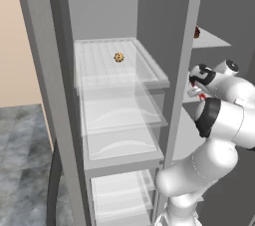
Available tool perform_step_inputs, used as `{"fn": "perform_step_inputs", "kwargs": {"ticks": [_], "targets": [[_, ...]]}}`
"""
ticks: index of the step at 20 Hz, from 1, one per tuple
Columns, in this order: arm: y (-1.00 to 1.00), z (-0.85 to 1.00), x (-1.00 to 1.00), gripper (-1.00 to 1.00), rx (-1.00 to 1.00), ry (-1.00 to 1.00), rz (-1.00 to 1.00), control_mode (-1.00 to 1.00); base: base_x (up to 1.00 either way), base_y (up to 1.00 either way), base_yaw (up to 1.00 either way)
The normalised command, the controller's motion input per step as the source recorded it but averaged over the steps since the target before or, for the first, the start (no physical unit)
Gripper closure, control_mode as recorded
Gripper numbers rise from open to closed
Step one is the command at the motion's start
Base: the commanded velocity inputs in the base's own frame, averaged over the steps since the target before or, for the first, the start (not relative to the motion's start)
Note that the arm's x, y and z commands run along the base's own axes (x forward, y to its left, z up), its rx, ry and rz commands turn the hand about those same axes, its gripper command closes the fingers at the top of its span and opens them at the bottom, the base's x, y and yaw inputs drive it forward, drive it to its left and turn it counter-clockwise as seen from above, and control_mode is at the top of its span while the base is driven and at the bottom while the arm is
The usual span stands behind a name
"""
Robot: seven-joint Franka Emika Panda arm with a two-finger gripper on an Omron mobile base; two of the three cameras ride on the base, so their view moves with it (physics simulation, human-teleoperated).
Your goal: There's a fish in the fridge that needs to be moved to the freezer for freezing. Pick up the fish from the fridge, place it on any shelf in the freezer, and close the fridge and freezer doors when done.
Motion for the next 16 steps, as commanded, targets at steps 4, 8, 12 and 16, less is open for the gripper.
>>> {"fn": "perform_step_inputs", "kwargs": {"ticks": [4,8,12,16], "targets": [[0.0,-0.01,0.33,1.0,0.0,0.09,0.0,-1.0,0.0,0.0,0.0],[0.0,-0.04,0.25,1.0,0.0,0.05,0.01,-1.0,0.0,0.0,0.0],[0.0,-0.07,0.23,1.0,0.0,0.0,0.02,-1.0,0.0,0.0,0.0],[0.0,-0.15,0.16,1.0,0.0,0.0,0.02,-1.0,0.0,0.0,0.0]]}}
